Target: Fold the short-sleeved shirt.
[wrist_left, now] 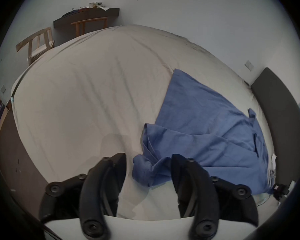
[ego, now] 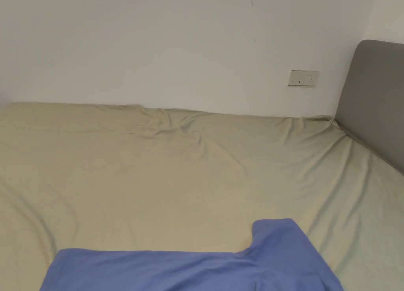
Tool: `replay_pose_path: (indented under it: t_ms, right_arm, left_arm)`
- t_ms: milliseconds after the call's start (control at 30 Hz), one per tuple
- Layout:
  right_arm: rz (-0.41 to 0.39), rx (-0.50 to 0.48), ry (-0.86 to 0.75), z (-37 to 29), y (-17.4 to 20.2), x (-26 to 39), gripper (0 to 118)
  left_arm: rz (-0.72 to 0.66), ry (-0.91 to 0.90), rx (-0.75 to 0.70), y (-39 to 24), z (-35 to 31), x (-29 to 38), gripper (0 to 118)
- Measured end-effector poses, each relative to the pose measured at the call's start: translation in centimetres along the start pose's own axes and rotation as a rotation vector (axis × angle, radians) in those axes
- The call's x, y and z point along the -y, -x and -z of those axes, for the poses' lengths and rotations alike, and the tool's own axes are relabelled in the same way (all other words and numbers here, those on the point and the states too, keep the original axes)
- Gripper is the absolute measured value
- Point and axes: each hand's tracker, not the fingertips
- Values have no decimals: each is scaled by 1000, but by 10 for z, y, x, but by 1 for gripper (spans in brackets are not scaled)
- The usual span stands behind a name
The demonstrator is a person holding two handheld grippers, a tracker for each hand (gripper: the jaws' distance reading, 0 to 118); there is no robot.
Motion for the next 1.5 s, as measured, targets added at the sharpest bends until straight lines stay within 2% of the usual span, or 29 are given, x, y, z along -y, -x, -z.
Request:
replay_pose_path:
  t_ms: [33,67,100,133,167,200,233,267,300,333,367,400,433,500,567,600,633,767,800,833,900,1033,1167,1233,1267,1333,1433,1500]
  right_arm:
    - [4,-25,-21,-6,3,-1,56]
    - [-4,-46,-40,-15,7,-3,69]
    - [-9,-54,-49,-26,13,-5,84]
    - [-23,-62,-65,-33,19,-7,97]
    - [-54,-70,-97,-39,27,-10,103]
    - [-95,-76,-112,-44,36,-13,103]
    - [-145,-79,-112,-47,44,-15,112]
    - [-197,-91,-125,-50,53,-17,108]
    - [-242,-69,-162,-51,63,-16,95]
    - [-290,-55,-188,-51,72,-15,75]
    - [-342,-36,-208,-48,79,-15,40]
    - [-372,-21,-215,-44,86,-14,16]
    - [-349,-40,-194,-39,90,-14,2]
    - [-281,-147,-94,-32,98,-16,1]
    - [-210,-240,-68,-25,103,-13,1]
    - [-200,-249,-51,-21,106,-12,1]
    - [-205,-237,-46,-15,107,-13,1]
    - [-256,-165,4,3,115,-17,1]
    - [-257,-154,8,6,116,-19,1]
    - [-257,-152,14,9,118,-22,1]
    - [-246,-149,27,17,117,-28,1]
    - [-244,-153,33,29,123,-41,1]
    - [-273,-144,34,34,128,-51,1]
    - [-289,-157,56,38,128,-55,1]
    - [-298,-161,60,41,127,-56,1]
    - [-305,-141,63,47,124,-59,1]
    - [-301,-116,66,57,119,-65,1]
    - [-309,-78,52,65,118,-72,1]
  left_arm:
    - [-18,-27,13,2,-10,-1,58]
    - [-30,-68,29,3,-24,-3,54]
    - [-36,-109,37,2,-38,-5,41]
    - [-33,-143,45,0,-50,-7,35]
    - [1,-190,35,-5,-62,-10,28]
    - [29,-239,23,-10,-71,-13,28]
    - [55,-269,3,-14,-76,-17,10]
    - [82,-284,-2,-20,-78,-22,4]
    - [96,-283,5,-25,-78,-28,4]
    - [92,-280,19,-30,-77,-33,3]
    - [96,-288,46,-34,-74,-38,1]
    - [93,-282,97,-40,-70,-44,1]
    - [89,-273,109,-44,-64,-50,0]
    - [86,-244,137,-55,-48,-65,0]
    - [104,-249,140,-67,-28,-80,0]
    - [130,-251,125,-65,-8,-88,0]
    - [149,-256,112,-69,4,-97,5]
    - [150,-233,130,-83,65,-134,85]
    - [119,-197,143,-85,82,-146,95]
    - [104,-172,151,-88,96,-155,98]
    - [124,-177,138,-97,128,-170,96]
    - [257,-121,-11,-117,184,-192,95]
    - [272,7,12,-121,219,-191,91]
    - [302,90,-27,-121,231,-181,90]
    - [315,121,-39,-122,234,-172,83]
    - [322,-27,-31,-121,223,-159,80]
    - [283,25,-9,-119,217,-163,63]
    - [286,43,6,-118,215,-164,43]
